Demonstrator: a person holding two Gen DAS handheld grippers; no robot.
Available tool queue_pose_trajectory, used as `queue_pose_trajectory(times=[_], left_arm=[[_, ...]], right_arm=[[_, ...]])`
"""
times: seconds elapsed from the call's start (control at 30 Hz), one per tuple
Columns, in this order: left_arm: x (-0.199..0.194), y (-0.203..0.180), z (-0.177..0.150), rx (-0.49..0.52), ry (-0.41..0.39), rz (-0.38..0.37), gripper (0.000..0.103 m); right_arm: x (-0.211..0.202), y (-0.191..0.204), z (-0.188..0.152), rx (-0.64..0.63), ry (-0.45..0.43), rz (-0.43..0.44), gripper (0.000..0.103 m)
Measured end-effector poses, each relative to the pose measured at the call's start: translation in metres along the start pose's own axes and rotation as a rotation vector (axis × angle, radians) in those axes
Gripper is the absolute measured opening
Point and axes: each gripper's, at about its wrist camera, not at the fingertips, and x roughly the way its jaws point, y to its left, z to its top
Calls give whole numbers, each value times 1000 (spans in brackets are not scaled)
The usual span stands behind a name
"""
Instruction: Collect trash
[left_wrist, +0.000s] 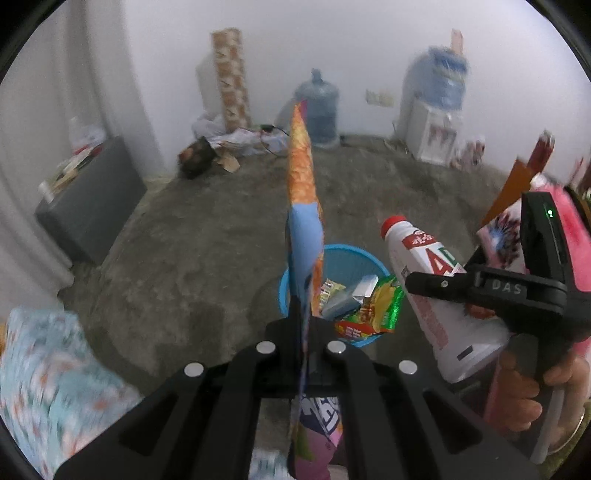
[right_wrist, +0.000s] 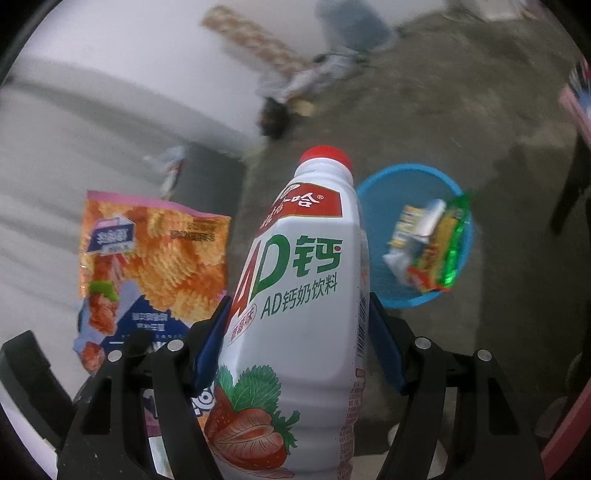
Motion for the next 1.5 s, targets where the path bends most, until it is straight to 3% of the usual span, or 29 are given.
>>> queue_pose_trajectory(times=[0.27, 0.33, 0.37, 0.47, 0.6, 0.7, 0.8, 0.93, 1.1, 1.2, 1.3, 1.5], left_arm=[[93, -25, 45, 70, 57, -5, 2], [123, -28, 46, 66, 109, -55, 28], [134, -30, 46, 68, 133, -45, 51], [158, -30, 37, 52, 178, -24, 53], [148, -25, 28, -10, 185, -103, 53], [135, -28, 26, -8, 180, -106, 53], [116, -24, 25, -27, 160, -115, 54], [65, -16, 27, -51, 94, -140, 57], [-29, 5, 11, -96, -45, -115, 86], [-92, 22, -14, -168, -133, -50, 98], [-153, 45, -55, -312, -201, 41, 98], [-224, 82, -132, -612, -195, 294, 98]], right_arm=[[58, -50, 48, 140, 2, 16, 71], [81, -69, 59, 187, 1, 43, 84], [90, -78, 67, 200, 7, 43, 86], [111, -108, 64, 266, 42, -58, 85], [93, -124, 48, 293, -7, -16, 85], [77, -120, 39, 257, -39, -37, 85], [60, -103, 32, 218, -67, -61, 85], [47, -63, 30, 64, -133, -93, 85], [10, 19, 3, -220, -220, -122, 88], [-16, 75, -27, -413, -287, -105, 95], [-40, 126, -61, -582, -327, -83, 95], [-92, 198, -125, -828, -408, 26, 95]])
